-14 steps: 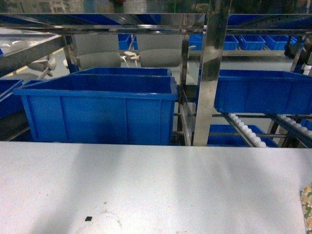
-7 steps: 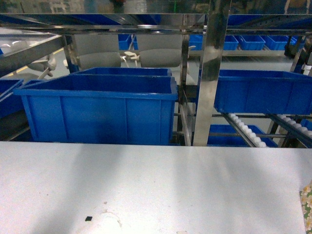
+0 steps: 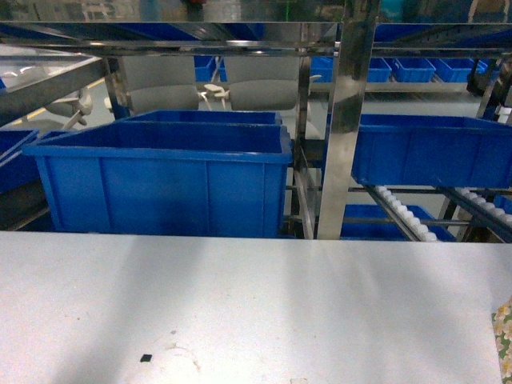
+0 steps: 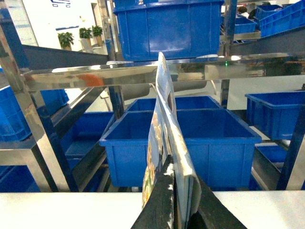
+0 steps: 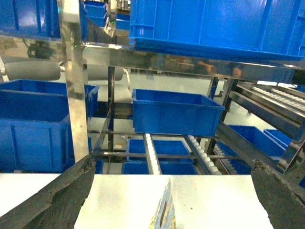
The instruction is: Move flower gift bag to table near conveyor
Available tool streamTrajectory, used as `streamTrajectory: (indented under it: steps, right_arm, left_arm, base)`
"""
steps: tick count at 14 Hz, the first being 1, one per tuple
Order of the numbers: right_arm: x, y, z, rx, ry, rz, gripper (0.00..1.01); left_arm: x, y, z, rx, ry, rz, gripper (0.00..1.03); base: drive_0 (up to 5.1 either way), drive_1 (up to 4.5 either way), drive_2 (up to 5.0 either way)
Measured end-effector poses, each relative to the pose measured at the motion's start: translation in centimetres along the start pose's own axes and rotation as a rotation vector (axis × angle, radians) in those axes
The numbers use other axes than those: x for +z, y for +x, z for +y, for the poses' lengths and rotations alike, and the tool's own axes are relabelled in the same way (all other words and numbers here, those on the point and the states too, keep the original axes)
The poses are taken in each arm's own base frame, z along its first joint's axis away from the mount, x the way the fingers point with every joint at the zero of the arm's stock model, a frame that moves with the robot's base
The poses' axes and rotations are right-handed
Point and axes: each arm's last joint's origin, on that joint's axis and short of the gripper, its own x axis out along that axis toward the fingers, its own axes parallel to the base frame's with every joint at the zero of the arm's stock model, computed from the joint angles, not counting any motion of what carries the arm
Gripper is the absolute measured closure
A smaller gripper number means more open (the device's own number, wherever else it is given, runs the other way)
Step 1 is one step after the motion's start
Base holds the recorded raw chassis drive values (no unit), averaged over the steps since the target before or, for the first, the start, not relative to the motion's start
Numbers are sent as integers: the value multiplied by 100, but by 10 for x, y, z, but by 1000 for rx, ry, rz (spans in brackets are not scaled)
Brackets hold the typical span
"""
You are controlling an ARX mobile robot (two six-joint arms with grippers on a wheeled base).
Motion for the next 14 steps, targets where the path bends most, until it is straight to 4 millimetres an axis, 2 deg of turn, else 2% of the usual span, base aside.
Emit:
streamTrajectory:
  steps: [1,8,10,14]
  right_arm:
    - [-6,1,2,-1,-19,16,3]
    - [-5,1,1,-8,-13,10,3]
    - [-5,1,1,-8,-13,10,3]
    - [-5,1,1,-8,-13,10,3]
  left_arm:
    - [0,0,0,1,0,0,101]
    - [1,5,-2,-17,-33,-31,101]
    - [-1,16,-15,-25,-46,-31,101]
    - [-20,41,-58,-61,3,32,101]
  base:
    - [0,0,0]
    - [0,0,0]
    - [0,0,0]
    - [0,0,0]
